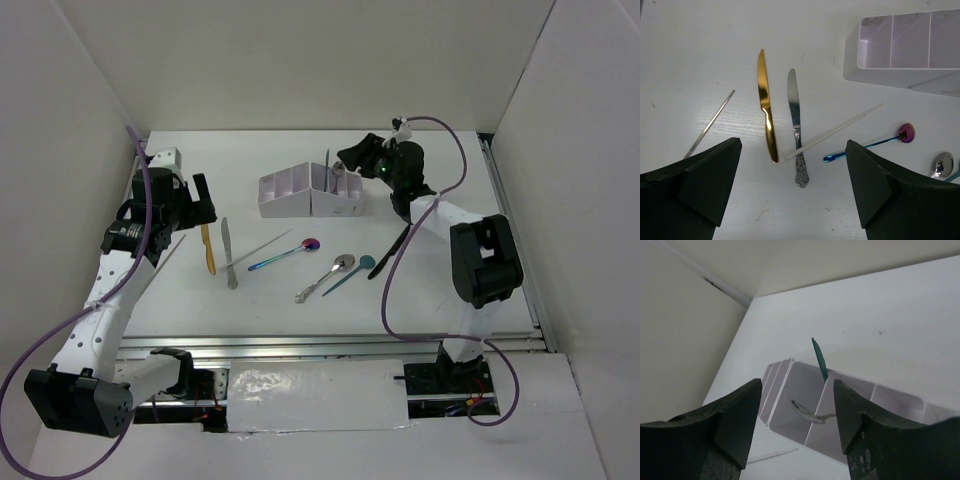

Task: Sort the eating utensils into containers

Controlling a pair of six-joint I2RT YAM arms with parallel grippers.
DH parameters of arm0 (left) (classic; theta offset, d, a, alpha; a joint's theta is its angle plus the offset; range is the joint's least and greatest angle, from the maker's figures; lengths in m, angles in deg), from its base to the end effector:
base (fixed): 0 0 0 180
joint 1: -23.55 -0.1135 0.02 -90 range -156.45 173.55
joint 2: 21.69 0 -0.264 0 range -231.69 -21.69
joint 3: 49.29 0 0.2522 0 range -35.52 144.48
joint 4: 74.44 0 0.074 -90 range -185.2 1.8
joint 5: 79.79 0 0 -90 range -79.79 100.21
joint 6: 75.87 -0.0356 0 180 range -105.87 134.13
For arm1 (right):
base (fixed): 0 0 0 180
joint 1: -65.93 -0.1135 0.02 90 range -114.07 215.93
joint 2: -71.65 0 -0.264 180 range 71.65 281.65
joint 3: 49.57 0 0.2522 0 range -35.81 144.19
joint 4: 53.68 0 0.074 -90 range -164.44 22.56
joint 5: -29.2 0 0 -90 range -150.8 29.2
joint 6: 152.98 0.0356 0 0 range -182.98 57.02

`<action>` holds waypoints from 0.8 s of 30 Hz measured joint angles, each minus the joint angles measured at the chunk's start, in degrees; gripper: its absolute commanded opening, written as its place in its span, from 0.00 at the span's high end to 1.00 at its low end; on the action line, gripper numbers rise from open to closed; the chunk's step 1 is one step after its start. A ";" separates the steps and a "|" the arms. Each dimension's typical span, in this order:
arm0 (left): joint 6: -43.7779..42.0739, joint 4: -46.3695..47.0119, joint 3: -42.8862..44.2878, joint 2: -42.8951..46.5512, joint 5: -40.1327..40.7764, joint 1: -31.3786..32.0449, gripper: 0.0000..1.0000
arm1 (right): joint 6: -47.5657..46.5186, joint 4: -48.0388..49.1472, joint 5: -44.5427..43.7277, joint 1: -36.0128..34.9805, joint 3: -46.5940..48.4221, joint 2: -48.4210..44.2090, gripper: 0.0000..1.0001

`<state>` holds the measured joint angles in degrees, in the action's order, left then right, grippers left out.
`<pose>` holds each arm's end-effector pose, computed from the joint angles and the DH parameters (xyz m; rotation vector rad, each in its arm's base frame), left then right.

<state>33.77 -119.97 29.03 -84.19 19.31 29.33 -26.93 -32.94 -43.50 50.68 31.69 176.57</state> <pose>0.2349 -0.0181 0.3623 -0.3467 2.0548 -0.1044 0.4090 0.1225 0.2619 0.0646 1.7007 0.9239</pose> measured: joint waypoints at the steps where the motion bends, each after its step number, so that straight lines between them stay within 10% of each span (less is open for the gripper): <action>1: 0.02 0.00 0.00 0.00 -0.04 0.00 0.01 | -0.87 -2.12 -0.50 0.00 0.61 -0.28 0.32; 16: 0.04 -2.91 0.44 -1.51 -0.37 0.00 0.01 | -8.57 -35.56 -22.25 0.70 -1.97 -32.13 0.43; 24: 0.26 -2.62 -0.26 -0.55 -1.90 0.00 0.01 | 1.90 -48.24 -25.44 -0.55 -21.22 -28.24 0.33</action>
<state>34.03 -122.59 28.77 -84.74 17.41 29.33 -25.03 -81.18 -68.94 50.14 10.47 148.33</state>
